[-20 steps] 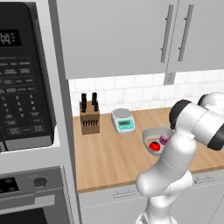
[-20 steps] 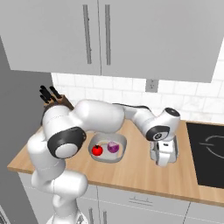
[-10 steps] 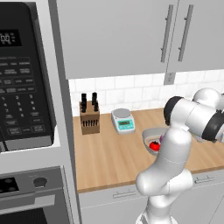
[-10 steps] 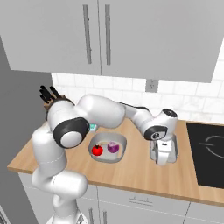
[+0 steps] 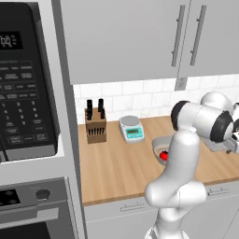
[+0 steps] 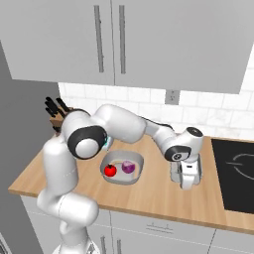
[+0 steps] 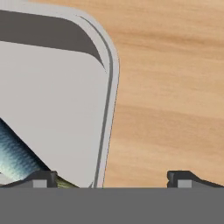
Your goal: Take the meat container that has the fish and place it on the second highest rack of the freezer. Then take the vegetable container that has the onion and tomato and place it on the highest rack of the freezer.
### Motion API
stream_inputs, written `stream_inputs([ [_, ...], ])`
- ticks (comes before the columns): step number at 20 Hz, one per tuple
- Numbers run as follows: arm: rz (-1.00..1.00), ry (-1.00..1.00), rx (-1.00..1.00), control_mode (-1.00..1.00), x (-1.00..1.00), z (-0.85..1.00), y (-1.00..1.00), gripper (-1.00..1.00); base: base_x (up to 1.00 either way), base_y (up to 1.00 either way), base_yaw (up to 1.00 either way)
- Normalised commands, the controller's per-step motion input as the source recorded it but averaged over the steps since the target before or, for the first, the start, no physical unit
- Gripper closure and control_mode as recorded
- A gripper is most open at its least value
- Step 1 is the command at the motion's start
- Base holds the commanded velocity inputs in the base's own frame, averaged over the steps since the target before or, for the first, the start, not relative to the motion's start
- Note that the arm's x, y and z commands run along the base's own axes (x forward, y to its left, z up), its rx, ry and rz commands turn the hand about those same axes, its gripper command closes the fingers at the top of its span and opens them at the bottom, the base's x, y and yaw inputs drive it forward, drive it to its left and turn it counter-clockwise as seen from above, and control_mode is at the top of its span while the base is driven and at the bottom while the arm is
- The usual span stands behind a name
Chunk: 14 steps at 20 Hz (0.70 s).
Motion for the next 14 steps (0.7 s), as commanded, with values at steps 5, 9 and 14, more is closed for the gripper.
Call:
stream_inputs([
  [5,0.0,0.0,-0.03,-1.0,0.02,-0.14,-0.02,-1.0,0.0,0.0,0.0],
  [9,-0.02,0.0,-0.03,-1.0,0.0,-0.1,0.0,-1.0,0.0,0.0,0.0],
  [14,-0.03,0.0,-0.02,-1.0,0.0,-0.08,0.0,-1.0,0.0,0.0,0.0],
])
